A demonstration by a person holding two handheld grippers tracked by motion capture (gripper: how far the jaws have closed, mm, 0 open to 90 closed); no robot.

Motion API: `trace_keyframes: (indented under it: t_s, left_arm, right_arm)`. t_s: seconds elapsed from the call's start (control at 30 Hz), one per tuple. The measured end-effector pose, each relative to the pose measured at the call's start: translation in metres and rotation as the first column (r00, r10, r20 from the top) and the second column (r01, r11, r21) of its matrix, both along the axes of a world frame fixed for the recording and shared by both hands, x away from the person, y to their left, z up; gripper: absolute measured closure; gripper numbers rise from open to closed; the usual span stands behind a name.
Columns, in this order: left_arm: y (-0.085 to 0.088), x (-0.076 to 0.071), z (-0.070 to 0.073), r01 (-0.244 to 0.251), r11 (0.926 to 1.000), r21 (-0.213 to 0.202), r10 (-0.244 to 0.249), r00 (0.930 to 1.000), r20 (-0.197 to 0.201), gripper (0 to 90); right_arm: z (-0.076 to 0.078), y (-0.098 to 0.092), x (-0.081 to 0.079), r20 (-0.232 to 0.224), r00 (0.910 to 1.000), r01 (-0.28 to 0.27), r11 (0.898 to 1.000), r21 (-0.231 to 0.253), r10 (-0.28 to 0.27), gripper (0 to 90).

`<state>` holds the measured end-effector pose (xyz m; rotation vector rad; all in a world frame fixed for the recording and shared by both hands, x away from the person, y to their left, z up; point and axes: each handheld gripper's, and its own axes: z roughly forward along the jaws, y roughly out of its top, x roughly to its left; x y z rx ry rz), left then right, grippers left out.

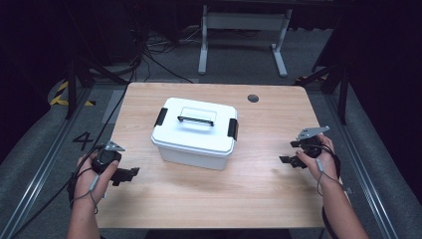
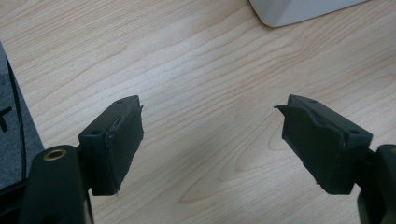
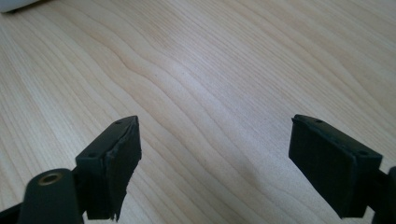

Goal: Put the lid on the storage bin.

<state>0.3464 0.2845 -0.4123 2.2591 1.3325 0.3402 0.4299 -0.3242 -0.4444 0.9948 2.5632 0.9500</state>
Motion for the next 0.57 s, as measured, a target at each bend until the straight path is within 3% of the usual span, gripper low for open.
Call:
trace_keyframes:
  t_s: [0.2, 0.43, 0.57]
  left_arm:
    - [-0.001, 0.001, 0.001, 0.009, 0.9999, 0.005, -0.009, 0.9999, 0.005, 21.0]
    - [-0.004, 0.004, 0.002, 0.005, 0.9999, -0.016, -0.005, 1.0, 0.009, 21.2]
    - [-0.006, 0.007, 0.003, -0.004, 0.9996, -0.028, 0.004, 0.9999, 0.013, 21.2]
  right_arm:
    - [-0.009, -0.004, -0.002, -0.017, 0.9998, 0.013, 1.0, 0.003, -0.013, 17.3]
    - [-0.016, -0.004, -0.005, -0.022, 0.9996, 0.019, 1.0, -0.008, -0.019, 17.4]
    - [-0.019, -0.004, -0.007, -0.032, 0.9978, 0.059, 0.998, -0.01, -0.059, 23.6]
